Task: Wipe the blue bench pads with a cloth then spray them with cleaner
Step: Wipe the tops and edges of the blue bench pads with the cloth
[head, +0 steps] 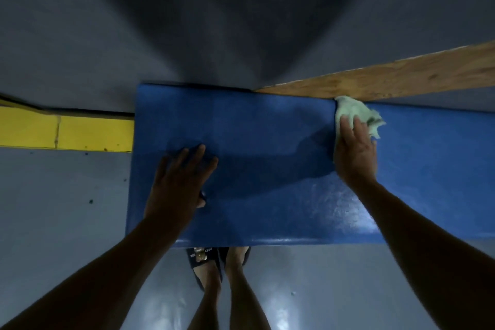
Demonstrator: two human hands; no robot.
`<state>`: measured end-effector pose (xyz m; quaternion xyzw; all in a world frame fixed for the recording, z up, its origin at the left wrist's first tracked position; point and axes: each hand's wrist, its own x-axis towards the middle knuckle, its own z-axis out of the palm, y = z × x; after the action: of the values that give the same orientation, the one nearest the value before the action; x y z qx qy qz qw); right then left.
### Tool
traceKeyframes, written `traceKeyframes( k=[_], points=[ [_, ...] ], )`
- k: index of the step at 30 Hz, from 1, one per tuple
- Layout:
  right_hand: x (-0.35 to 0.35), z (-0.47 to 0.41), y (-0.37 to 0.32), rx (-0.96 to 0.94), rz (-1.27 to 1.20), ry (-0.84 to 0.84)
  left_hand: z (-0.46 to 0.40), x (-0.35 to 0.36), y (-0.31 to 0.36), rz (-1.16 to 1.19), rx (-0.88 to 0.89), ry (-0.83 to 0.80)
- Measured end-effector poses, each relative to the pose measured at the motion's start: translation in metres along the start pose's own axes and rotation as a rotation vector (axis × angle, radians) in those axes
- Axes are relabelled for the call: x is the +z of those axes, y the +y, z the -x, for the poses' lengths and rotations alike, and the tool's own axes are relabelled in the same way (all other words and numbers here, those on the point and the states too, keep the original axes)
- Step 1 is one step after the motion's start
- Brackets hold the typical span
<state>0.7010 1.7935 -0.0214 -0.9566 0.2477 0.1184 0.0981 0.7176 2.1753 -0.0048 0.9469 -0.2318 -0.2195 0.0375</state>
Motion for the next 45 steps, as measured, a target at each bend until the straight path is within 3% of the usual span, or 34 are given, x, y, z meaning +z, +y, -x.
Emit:
traceKeyframes(
  k=[2,3,8,10,12,14,18,22,25,28,31,33,39,41,45],
  points=[
    [0.01,0.0,-0.038,0.126,-0.129,0.066,0.001,0.003,0.0,0.01,-0.001,0.008],
    [0.016,0.003,-0.061,0.101,-0.171,0.092,0.001,0.003,0.0,0.016,-0.002,0.015],
    [0.04,0.032,-0.161,-0.457,-0.196,0.001,0.0,0.005,0.001,0.02,-0.019,0.027],
    [0.04,0.034,-0.159,-0.656,-0.097,-0.04,0.0,0.006,0.003,0.026,-0.021,0.035],
    [0.031,0.022,-0.125,-0.728,0.014,-0.061,0.0,0.008,0.002,0.022,-0.022,0.04],
    [0.024,0.007,-0.069,-0.622,0.056,-0.052,0.0,0.01,0.0,0.019,-0.018,0.039],
    [-0.002,-0.01,0.02,-0.155,-0.033,0.0,0.0,0.011,-0.001,0.034,-0.023,0.031],
    [0.012,-0.005,-0.04,0.153,-0.202,0.092,0.001,0.012,-0.002,0.058,-0.018,0.061],
    [0.04,0.026,-0.122,-0.058,-0.234,0.209,0.003,0.011,-0.002,0.068,0.004,0.088],
    [0.051,0.052,-0.171,-0.404,-0.206,0.031,0.002,0.01,-0.001,0.067,-0.016,0.082],
    [0.042,0.036,-0.142,-0.707,-0.018,-0.046,0.003,0.01,0.003,0.071,-0.039,0.06],
    [0.031,0.015,-0.095,-0.782,0.109,-0.045,0.003,0.009,0.004,0.058,-0.047,0.057],
    [-0.012,-0.007,0.043,-0.287,0.104,-0.07,0.002,0.012,0.001,0.056,-0.032,0.054],
    [-0.009,-0.004,0.037,-0.179,0.037,-0.044,0.002,0.012,0.0,0.063,-0.019,0.067],
    [0.023,-0.003,-0.046,0.196,-0.077,0.091,0.0,0.013,-0.002,0.077,-0.014,0.05]
  ],
)
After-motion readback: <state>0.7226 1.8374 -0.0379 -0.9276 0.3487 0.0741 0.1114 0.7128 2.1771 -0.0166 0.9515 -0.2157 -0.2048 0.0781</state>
